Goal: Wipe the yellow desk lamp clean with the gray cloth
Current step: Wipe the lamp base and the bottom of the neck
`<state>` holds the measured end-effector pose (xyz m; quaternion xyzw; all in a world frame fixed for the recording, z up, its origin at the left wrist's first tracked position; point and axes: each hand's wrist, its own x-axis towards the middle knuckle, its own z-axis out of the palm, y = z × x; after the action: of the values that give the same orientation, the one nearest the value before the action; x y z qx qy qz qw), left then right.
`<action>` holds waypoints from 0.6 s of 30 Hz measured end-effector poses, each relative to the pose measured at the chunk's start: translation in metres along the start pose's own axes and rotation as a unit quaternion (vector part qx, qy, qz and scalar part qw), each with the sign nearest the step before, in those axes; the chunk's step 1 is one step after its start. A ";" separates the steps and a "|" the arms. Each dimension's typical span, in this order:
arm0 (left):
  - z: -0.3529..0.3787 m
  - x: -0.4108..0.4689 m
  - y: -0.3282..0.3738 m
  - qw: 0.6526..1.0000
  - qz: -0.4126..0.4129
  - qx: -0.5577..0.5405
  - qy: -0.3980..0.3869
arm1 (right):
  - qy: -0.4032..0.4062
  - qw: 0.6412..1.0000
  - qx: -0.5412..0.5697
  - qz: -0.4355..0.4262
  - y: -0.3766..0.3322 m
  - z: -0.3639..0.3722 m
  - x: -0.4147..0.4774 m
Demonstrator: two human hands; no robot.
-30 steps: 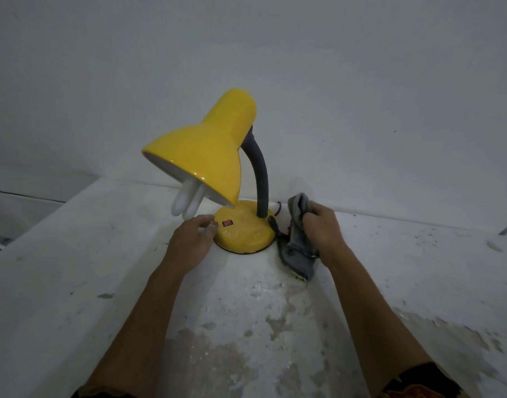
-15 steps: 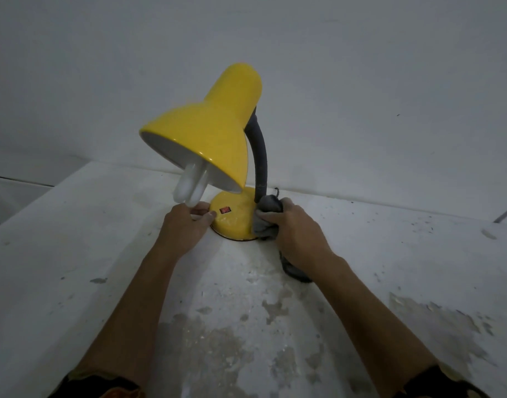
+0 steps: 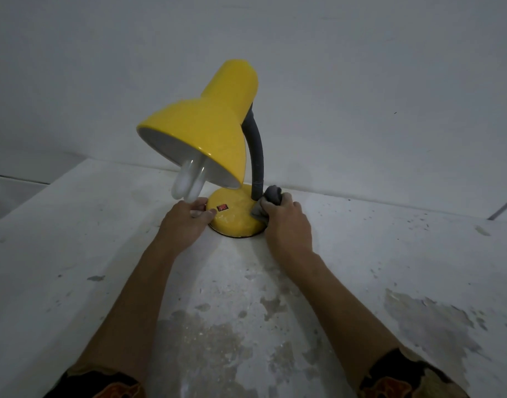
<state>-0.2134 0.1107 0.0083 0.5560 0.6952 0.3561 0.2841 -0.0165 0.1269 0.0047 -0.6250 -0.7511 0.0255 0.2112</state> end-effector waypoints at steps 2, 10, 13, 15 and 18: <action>0.001 0.002 -0.003 1.000 0.002 -0.022 -0.007 | -0.010 1.000 -0.004 -0.022 -0.004 -0.002 -0.003; 0.004 0.006 -0.009 1.000 -0.007 -0.027 -0.009 | -0.017 0.991 0.135 0.016 0.015 -0.016 0.009; 0.005 0.007 -0.010 0.999 -0.006 -0.032 -0.011 | -0.032 0.984 0.166 0.047 0.012 -0.018 0.017; 0.004 0.007 -0.011 0.999 -0.004 -0.036 -0.012 | -0.036 0.979 0.181 0.092 0.013 -0.019 0.021; 0.003 0.007 -0.011 0.999 -0.001 -0.029 -0.016 | -0.040 0.969 0.198 0.140 0.012 -0.025 0.023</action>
<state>-0.2185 0.1164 -0.0026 0.5524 0.6809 0.3665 0.3114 0.0003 0.1454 0.0306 -0.6684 -0.6435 0.2282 0.2952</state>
